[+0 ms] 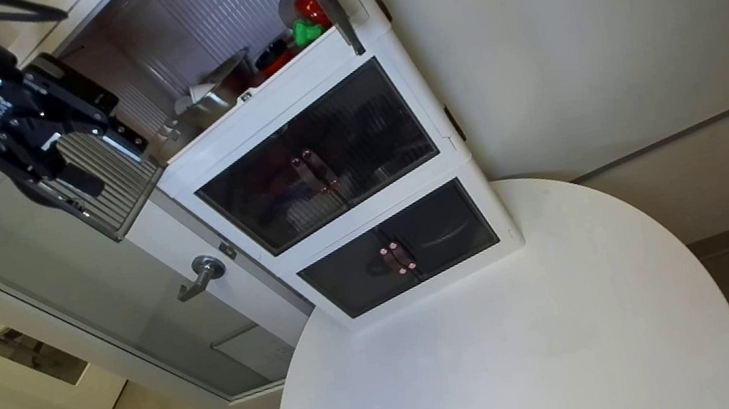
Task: Open the doors of the topmost cabinet
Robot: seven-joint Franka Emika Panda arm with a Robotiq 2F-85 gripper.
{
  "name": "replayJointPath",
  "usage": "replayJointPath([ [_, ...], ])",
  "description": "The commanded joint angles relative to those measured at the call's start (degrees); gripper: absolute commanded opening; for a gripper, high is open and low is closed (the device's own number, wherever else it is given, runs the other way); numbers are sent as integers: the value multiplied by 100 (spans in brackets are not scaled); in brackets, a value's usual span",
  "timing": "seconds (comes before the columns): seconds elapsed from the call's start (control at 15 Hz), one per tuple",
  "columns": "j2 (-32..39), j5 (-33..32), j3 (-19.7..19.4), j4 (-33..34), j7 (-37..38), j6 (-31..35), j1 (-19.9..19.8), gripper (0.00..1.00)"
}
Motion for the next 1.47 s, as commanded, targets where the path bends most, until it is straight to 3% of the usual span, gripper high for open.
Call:
replayJointPath([
  [0.0,-57,-467,-9,105,-73,-234,-60,100],
  [0.4,-222,-1017,-105,145,-680,-500,-158,100],
  [1.4,-1284,-729,-717,-40,-1612,-949,-477,100],
])
